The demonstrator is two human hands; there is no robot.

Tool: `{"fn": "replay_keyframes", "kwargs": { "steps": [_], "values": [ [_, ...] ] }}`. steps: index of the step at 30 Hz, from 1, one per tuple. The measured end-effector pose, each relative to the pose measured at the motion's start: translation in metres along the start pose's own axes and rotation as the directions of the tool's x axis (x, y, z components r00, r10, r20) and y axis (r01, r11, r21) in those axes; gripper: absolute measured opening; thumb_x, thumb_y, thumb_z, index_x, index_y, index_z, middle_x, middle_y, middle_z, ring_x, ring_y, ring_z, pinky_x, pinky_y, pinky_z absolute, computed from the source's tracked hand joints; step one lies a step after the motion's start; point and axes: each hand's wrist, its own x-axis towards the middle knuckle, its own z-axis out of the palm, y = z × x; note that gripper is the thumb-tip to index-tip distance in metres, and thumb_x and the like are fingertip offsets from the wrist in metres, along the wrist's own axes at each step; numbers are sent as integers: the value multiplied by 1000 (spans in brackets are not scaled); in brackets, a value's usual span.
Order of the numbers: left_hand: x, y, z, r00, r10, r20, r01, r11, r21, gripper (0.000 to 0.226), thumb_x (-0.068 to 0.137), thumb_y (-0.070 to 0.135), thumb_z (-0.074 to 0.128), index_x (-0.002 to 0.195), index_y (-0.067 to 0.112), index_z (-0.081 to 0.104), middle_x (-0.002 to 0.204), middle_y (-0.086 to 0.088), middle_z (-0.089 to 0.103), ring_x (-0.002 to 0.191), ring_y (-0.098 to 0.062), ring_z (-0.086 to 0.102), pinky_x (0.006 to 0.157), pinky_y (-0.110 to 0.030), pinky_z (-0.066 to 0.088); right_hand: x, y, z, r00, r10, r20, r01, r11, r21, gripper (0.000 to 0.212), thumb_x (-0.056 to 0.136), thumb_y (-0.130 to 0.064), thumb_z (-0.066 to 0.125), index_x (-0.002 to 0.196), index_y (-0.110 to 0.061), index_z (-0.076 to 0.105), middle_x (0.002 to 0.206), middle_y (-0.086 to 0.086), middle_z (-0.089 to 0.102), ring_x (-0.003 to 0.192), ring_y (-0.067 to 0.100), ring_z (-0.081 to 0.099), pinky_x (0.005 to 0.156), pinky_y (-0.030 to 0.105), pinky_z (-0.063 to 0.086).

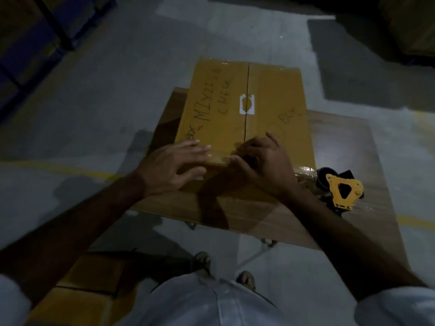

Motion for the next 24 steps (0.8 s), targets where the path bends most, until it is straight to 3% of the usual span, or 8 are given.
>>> {"fn": "replay_keyframes", "kwargs": {
  "steps": [3,6,9,12,18,21,24],
  "values": [
    [13,21,19,972,-93,-216,85,995,-45,27,102,36,64,115,16,78,130,3,70,125,-17,59,101,-44,52,-1,7,3,999,-21,26,21,1000,-3,33,94,-47,70,108,-20,81,107,0,72,100,20,64,100,48,47],
    [22,23,29,945,-73,-318,66,997,-34,21,91,33,76,93,12,79,109,-1,72,103,-19,62,82,-40,54,-8,9,13,1000,3,-23,-3,1000,-1,32,90,-47,75,105,-19,81,106,0,73,99,20,61,87,45,50],
    [22,15,31,941,3,-338,-2,1000,3,26,84,34,84,89,9,78,102,-4,72,95,-20,63,77,-37,54,-13,11,21,994,-38,-107,35,999,-35,36,92,-50,70,101,-18,81,106,0,75,99,21,64,97,48,49],
    [22,12,37,929,91,-360,-55,992,109,30,85,36,83,87,7,78,99,-7,73,92,-24,66,76,-39,55,-16,15,28,974,-114,-194,96,990,-101,31,91,-47,77,98,-18,81,106,-1,76,97,19,68,106,49,47],
    [19,8,42,924,214,-318,-108,942,318,35,90,39,79,93,5,75,103,-12,73,95,-30,69,79,-44,57,-31,16,34,965,-181,-190,142,969,-200,27,94,-35,76,111,-15,78,122,3,73,106,24,68,112,49,42],
    [19,18,42,962,109,-251,-9,929,370,45,79,40,88,100,5,70,105,-13,67,96,-31,65,80,-43,55,-34,10,28,982,-146,-120,120,972,-203,32,92,-31,75,122,-18,74,130,3,70,116,23,66,119,50,35],
    [32,34,47,983,12,-184,27,977,210,57,73,50,87,112,18,61,114,-1,57,104,-17,53,89,-37,48,-41,18,11,996,-60,-70,54,995,-83,45,88,-39,76,128,-20,69,132,0,68,121,16,62,123,48,29]
  ]
}}
